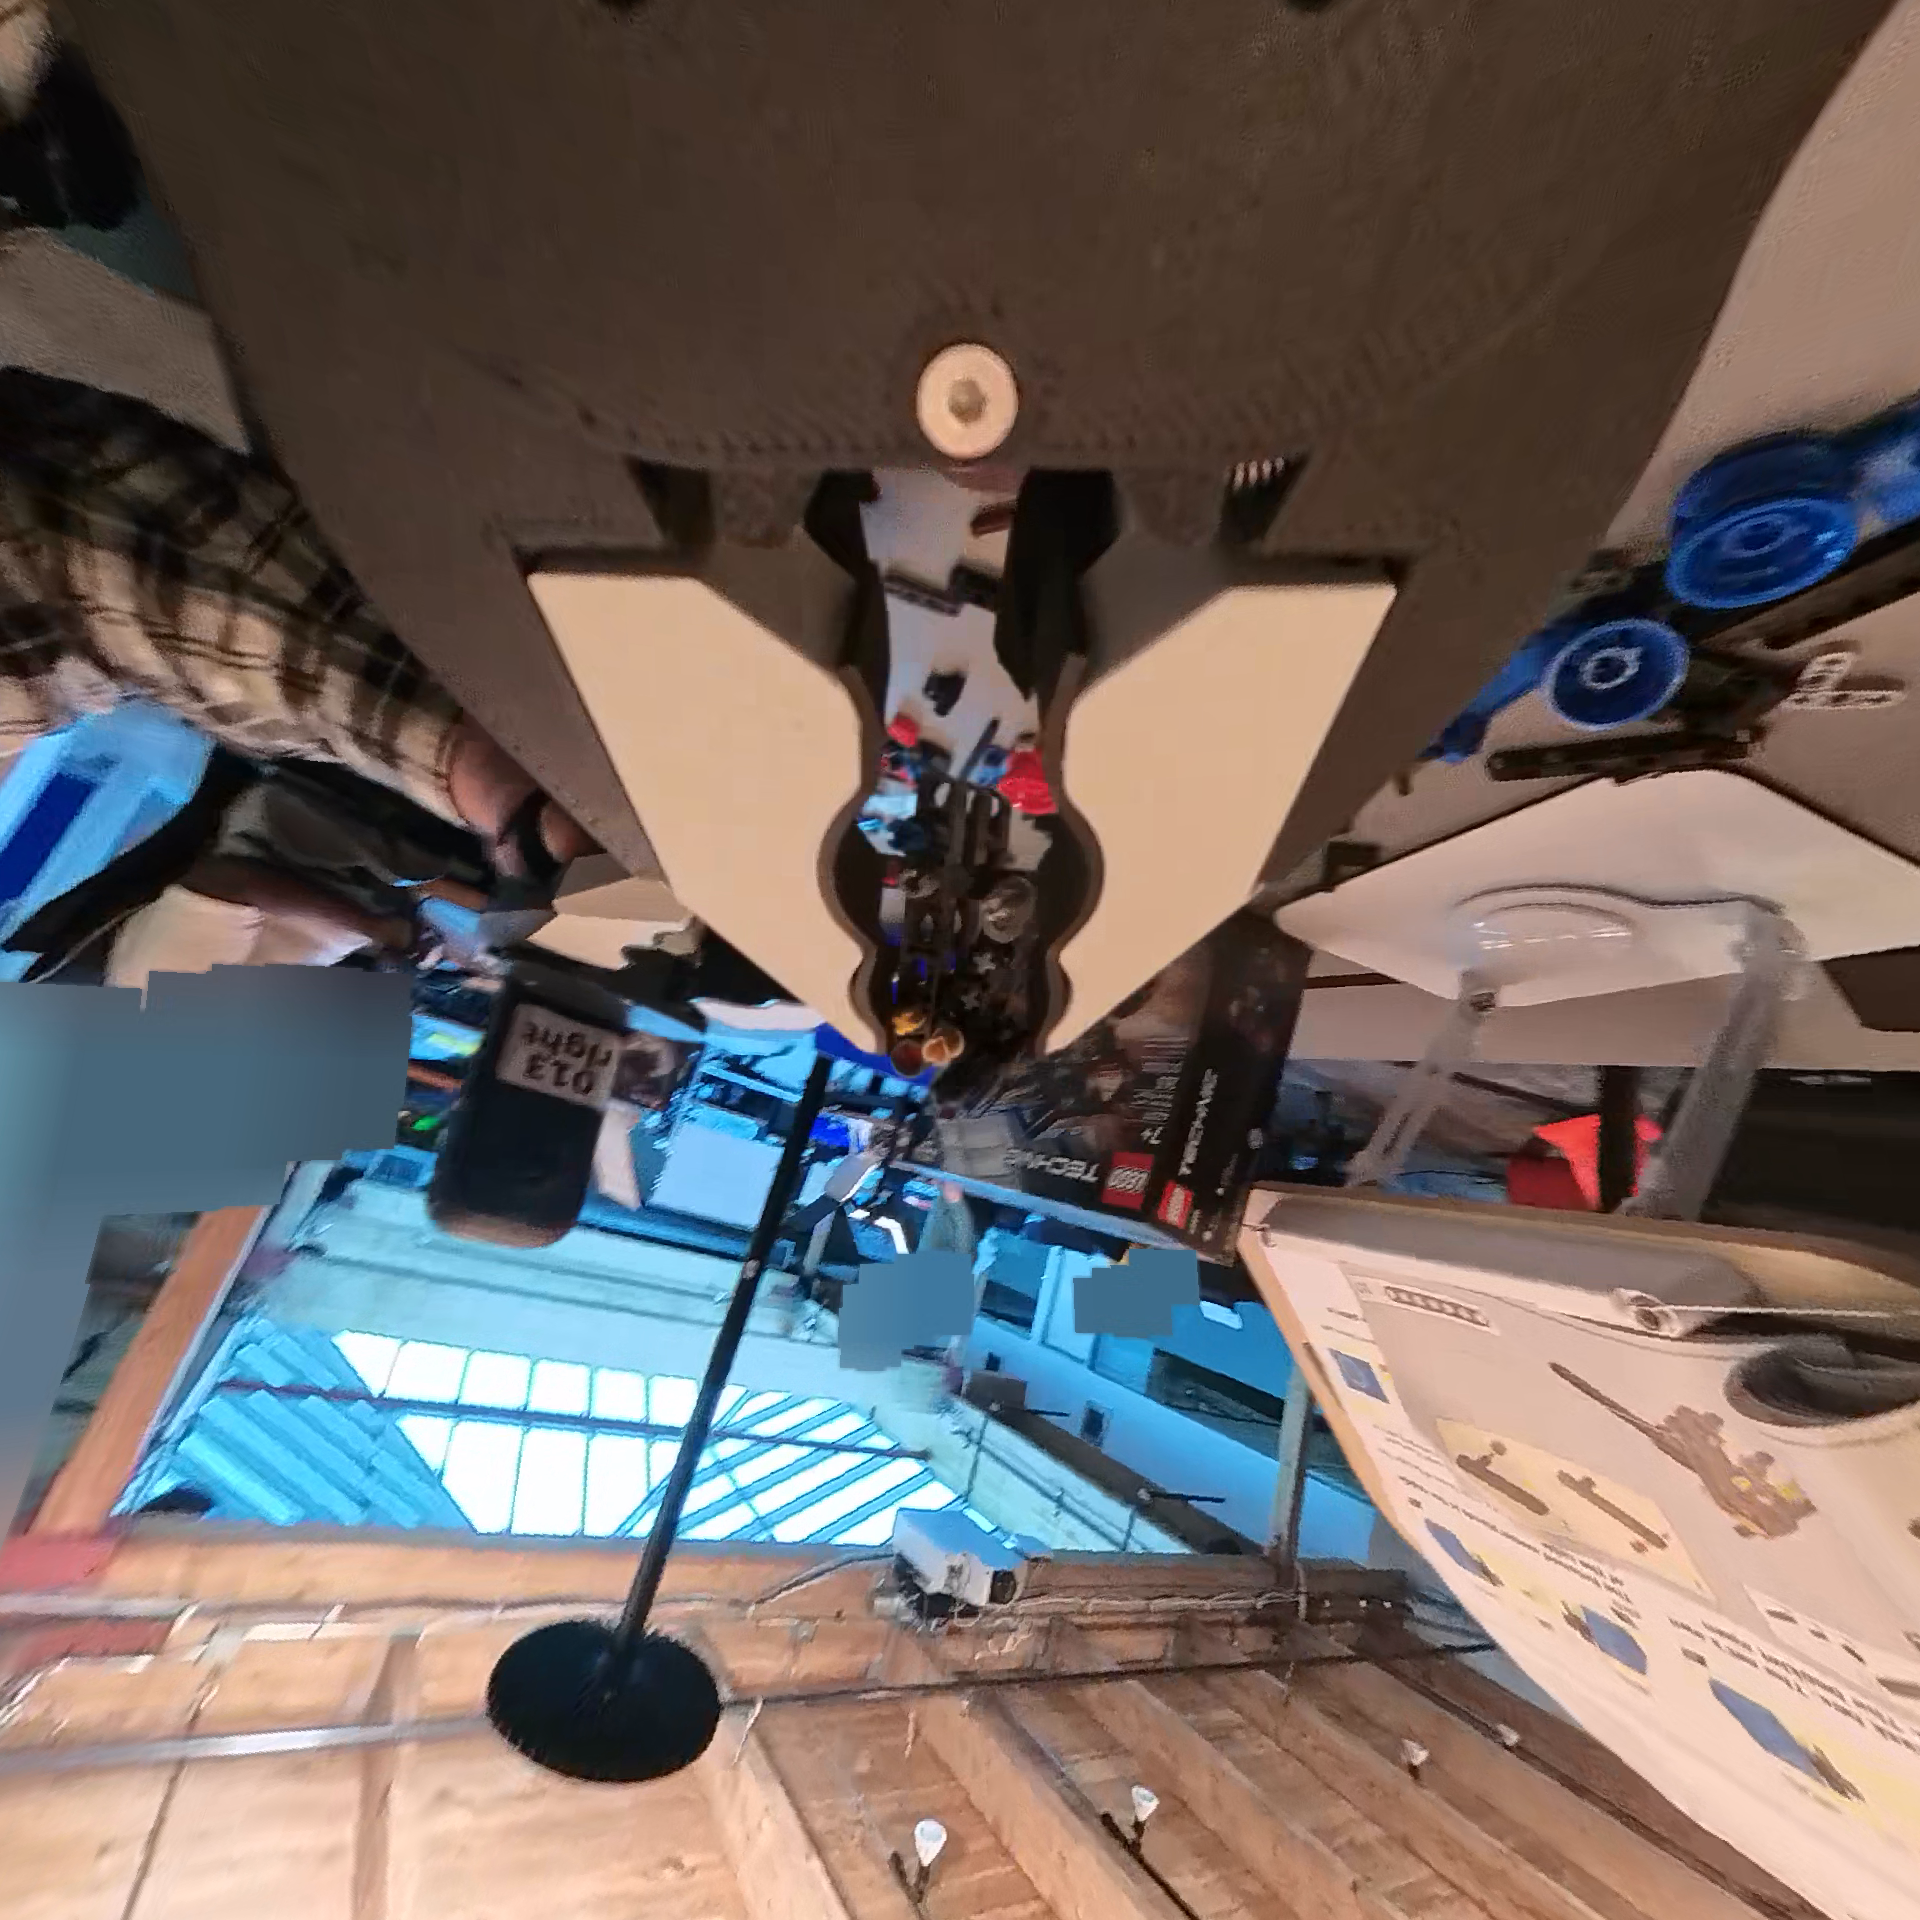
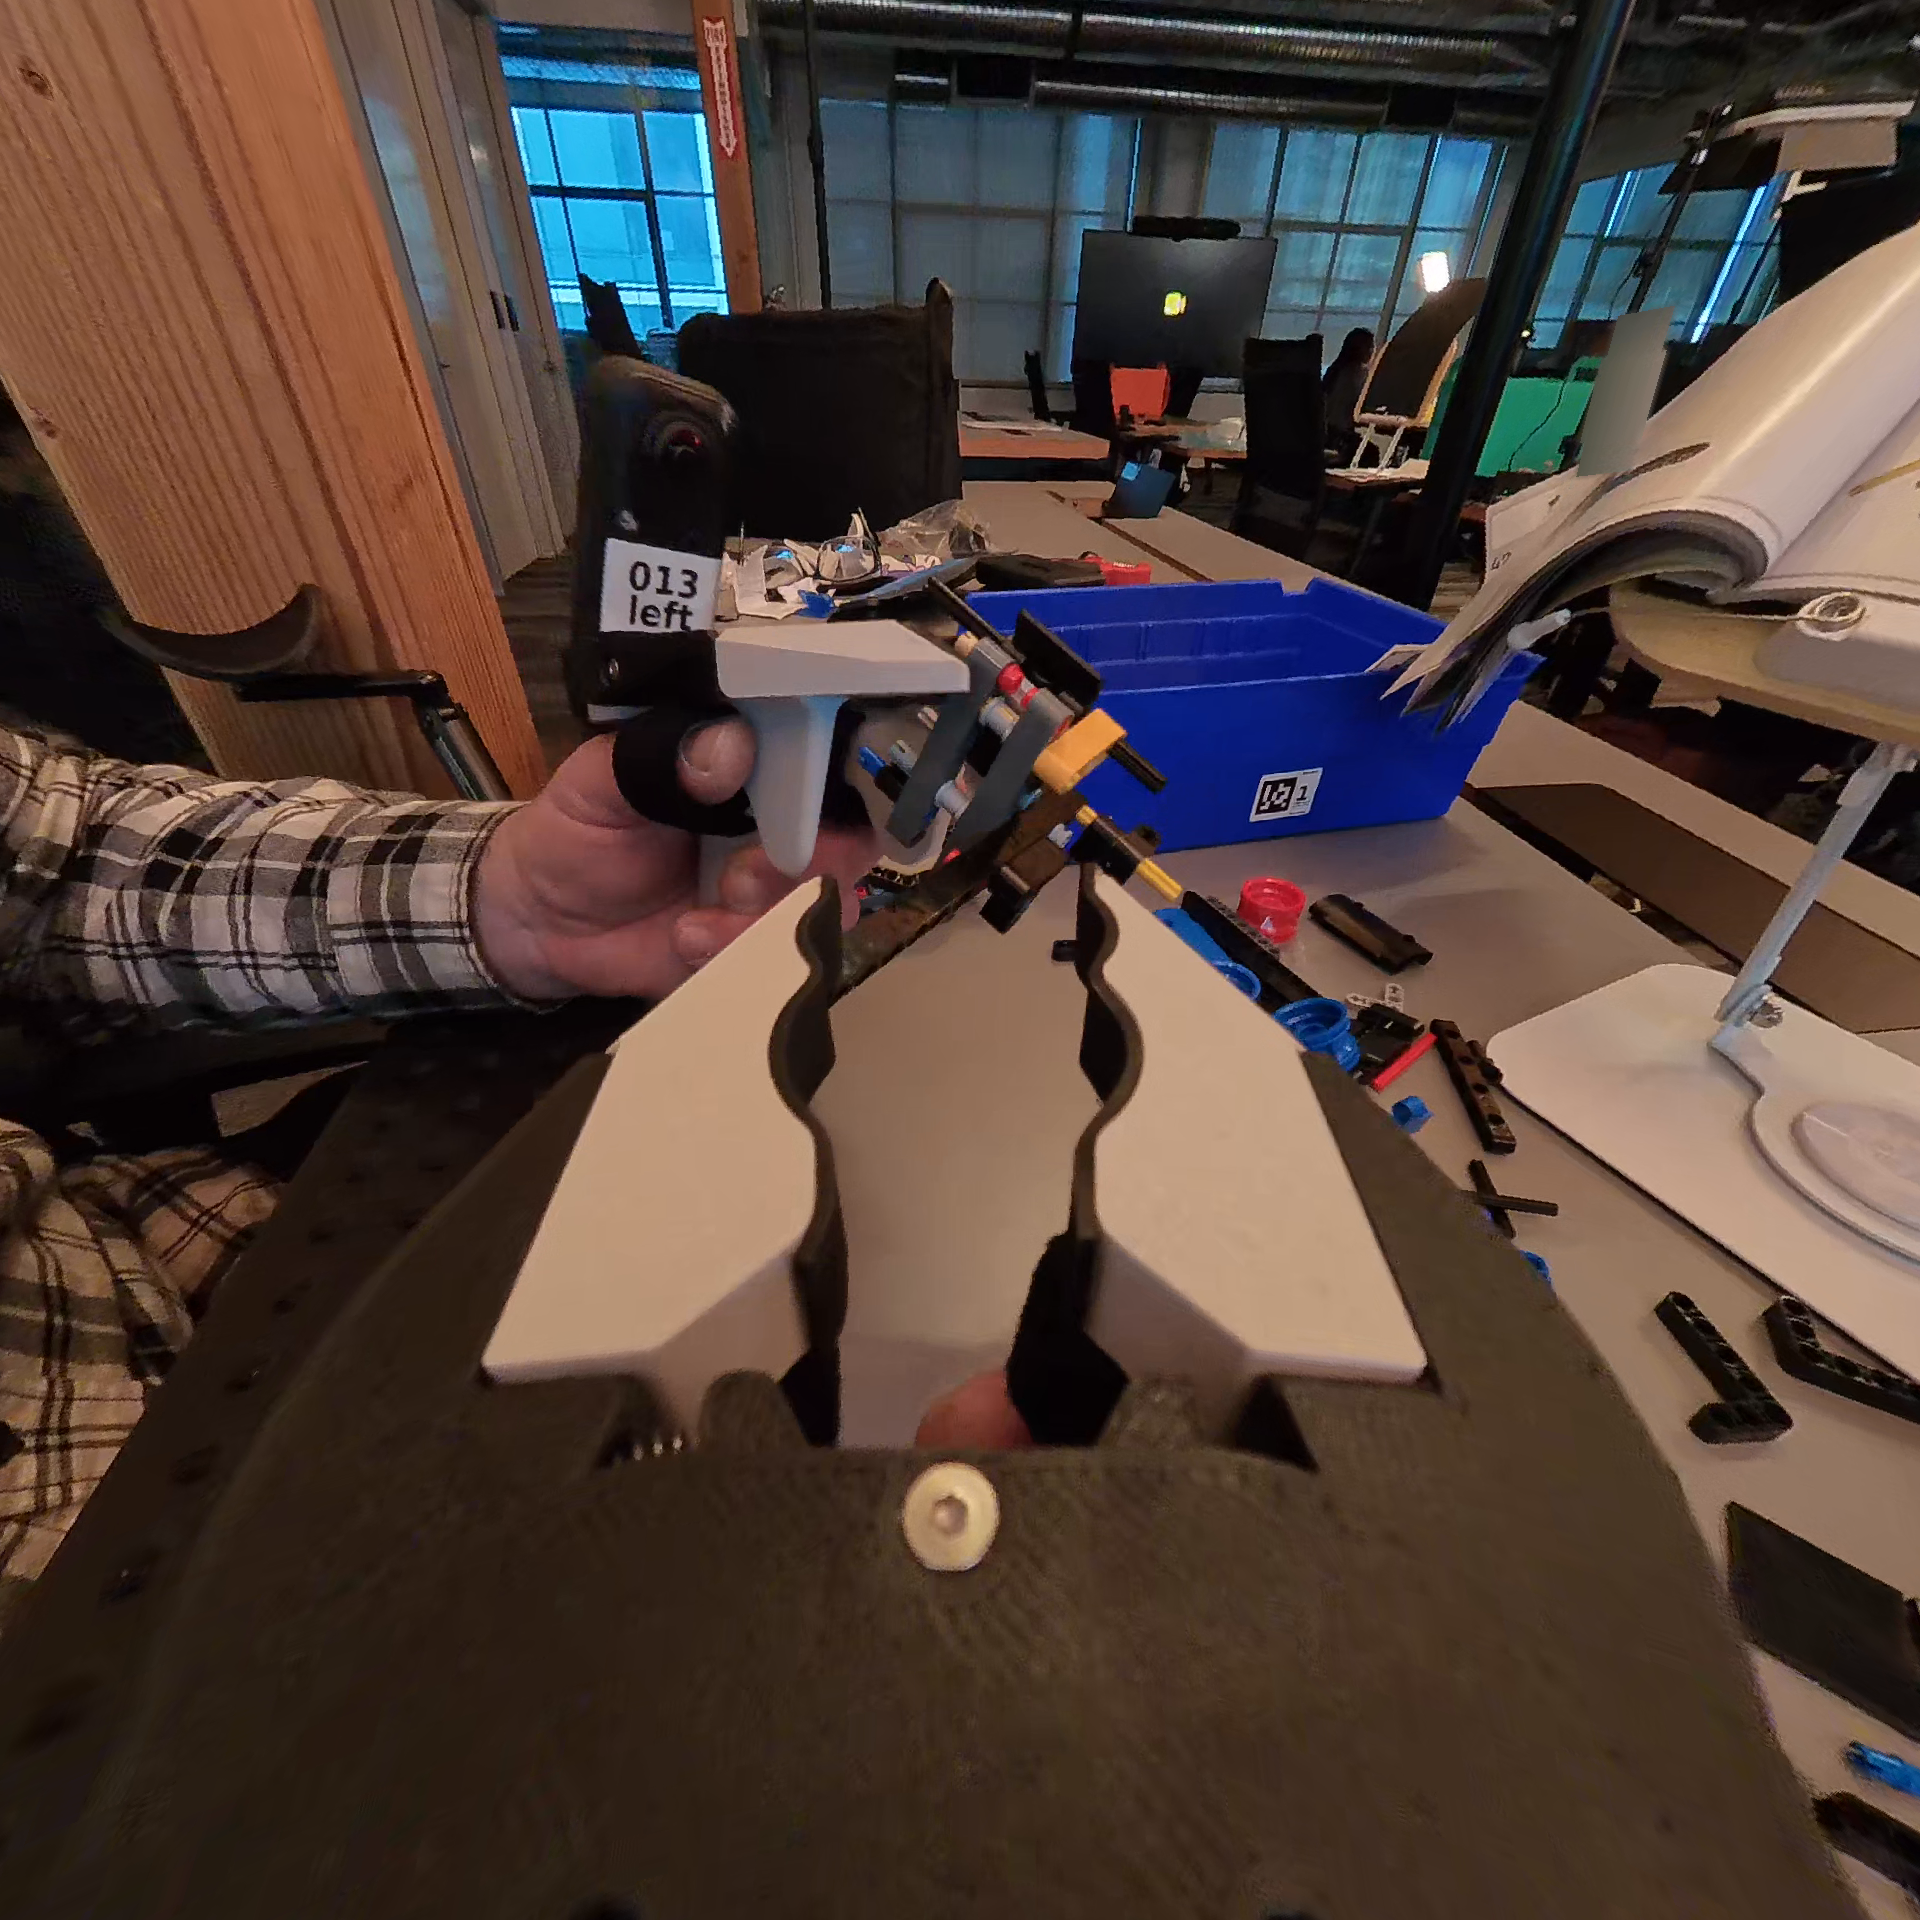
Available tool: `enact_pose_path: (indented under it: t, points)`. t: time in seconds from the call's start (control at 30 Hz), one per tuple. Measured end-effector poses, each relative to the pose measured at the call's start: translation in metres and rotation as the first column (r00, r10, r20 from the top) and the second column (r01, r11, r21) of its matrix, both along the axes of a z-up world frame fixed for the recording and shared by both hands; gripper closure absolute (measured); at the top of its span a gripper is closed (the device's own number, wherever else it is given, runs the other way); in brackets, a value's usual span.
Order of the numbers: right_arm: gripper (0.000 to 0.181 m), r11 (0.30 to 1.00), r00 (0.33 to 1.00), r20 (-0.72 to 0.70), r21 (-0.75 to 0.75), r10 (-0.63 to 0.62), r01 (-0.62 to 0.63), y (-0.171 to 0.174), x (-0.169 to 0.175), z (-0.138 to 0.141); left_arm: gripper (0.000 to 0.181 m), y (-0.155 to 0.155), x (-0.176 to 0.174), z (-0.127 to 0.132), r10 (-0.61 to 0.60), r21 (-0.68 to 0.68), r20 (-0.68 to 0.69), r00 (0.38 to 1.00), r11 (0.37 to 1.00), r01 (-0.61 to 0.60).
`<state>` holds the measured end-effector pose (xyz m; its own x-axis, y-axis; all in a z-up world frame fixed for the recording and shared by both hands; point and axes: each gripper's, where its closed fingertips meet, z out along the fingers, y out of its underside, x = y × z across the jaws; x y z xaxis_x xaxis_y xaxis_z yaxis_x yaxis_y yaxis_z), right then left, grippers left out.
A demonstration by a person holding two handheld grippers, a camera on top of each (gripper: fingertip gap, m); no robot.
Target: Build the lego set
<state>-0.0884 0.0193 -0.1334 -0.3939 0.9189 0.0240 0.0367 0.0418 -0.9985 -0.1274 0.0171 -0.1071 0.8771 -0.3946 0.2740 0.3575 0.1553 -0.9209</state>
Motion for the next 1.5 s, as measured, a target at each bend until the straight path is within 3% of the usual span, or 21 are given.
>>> enact_pose_path:
  t: [0.33, 0.37, 0.63, 0.93, 1.17, 1.5]
  points:
    - [0.139, 0.999, 0.999, -0.035, 0.037, -0.004, 0.005, -0.002, 0.003, 0.006, 0.160, -0.006, -0.002, 0.009, -0.136, 0.063, 0.164, 0.977, 0.990, 0.128]
    - [0.138, 0.999, 0.999, -0.033, 0.042, -0.006, 0.008, -0.002, 0.003, 0.006, 0.166, -0.007, -0.004, 0.011, -0.141, 0.073, 0.174, 0.974, 0.989, 0.130]
    - [0.149, 0.998, 1.000, 0.000, 0.068, 0.001, -0.001, -0.005, 0.001, -0.002, 0.170, -0.005, -0.007, 0.009, -0.108, 0.061, 0.156, 0.982, 0.993, 0.099]
    - [0.131, 0.994, 0.999, -0.022, 0.099, 0.049, -0.047, -0.013, 0.005, -0.002, 0.176, -0.011, -0.019, 0.020, -0.119, 0.129, 0.248, 0.961, 0.988, 0.089]
    - [0.129, 0.991, 0.998, 0.011, 0.115, 0.065, -0.066, -0.020, 0.001, -0.012, 0.178, -0.012, -0.029, 0.020, -0.098, 0.133, 0.284, 0.954, 0.989, 0.062]
    - [0.128, 0.992, 0.999, -0.002, 0.118, -0.046, 0.046, -0.002, -0.006, -0.011, 0.178, -0.008, -0.020, 0.017, -0.148, 0.125, 0.318, 0.936, 0.986, 0.113]
